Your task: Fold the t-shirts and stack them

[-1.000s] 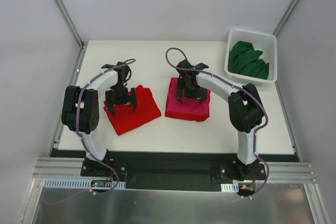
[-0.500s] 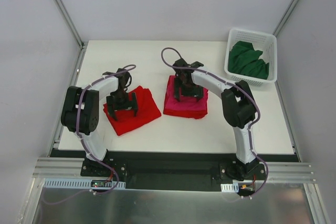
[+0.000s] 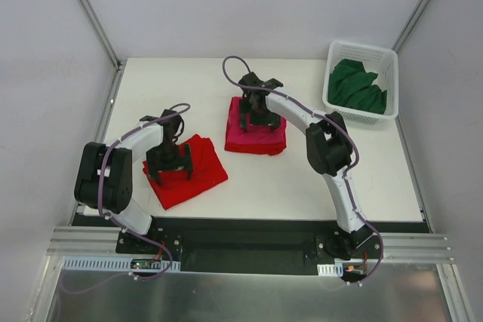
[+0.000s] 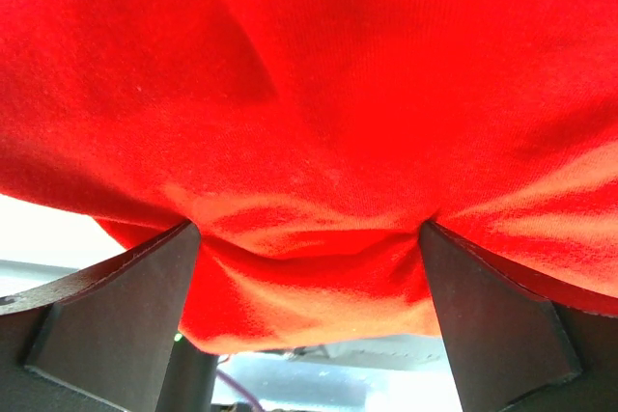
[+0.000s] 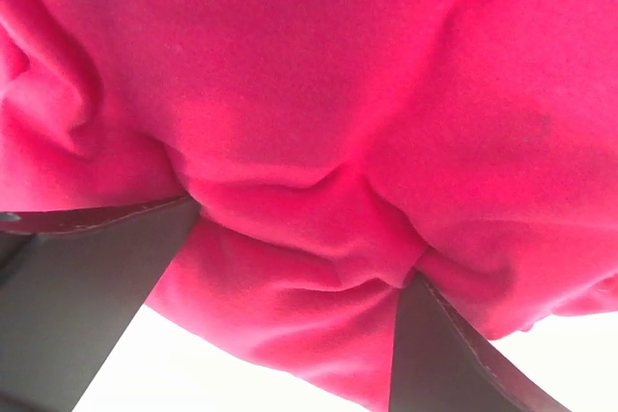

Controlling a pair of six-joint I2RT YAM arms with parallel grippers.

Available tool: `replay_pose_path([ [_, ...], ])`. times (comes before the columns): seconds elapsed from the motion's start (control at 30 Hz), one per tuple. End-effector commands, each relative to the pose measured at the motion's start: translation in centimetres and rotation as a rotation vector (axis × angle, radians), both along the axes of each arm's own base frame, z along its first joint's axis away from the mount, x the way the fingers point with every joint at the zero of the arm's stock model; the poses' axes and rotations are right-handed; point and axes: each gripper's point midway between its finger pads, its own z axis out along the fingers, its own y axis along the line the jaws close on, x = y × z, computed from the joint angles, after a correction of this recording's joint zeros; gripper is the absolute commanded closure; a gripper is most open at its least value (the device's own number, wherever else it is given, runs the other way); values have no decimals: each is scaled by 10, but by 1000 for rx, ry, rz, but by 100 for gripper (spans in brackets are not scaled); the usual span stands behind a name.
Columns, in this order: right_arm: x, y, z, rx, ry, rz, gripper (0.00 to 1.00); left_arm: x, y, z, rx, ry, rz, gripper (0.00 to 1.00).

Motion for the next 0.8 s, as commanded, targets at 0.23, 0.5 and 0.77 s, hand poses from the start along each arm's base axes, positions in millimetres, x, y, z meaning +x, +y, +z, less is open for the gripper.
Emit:
replay_pose_path([
  [0.23,46,48,22,151,-115,73,4,-15,-17,18,-54,30,-5,1],
  [0.5,49,52,30,165,-137,112,4,-6,-33,17,-61,34,-34,1],
  [0.77,37,31,57,144,-173,105,4,2,-48,15,-72,49,-73,1],
])
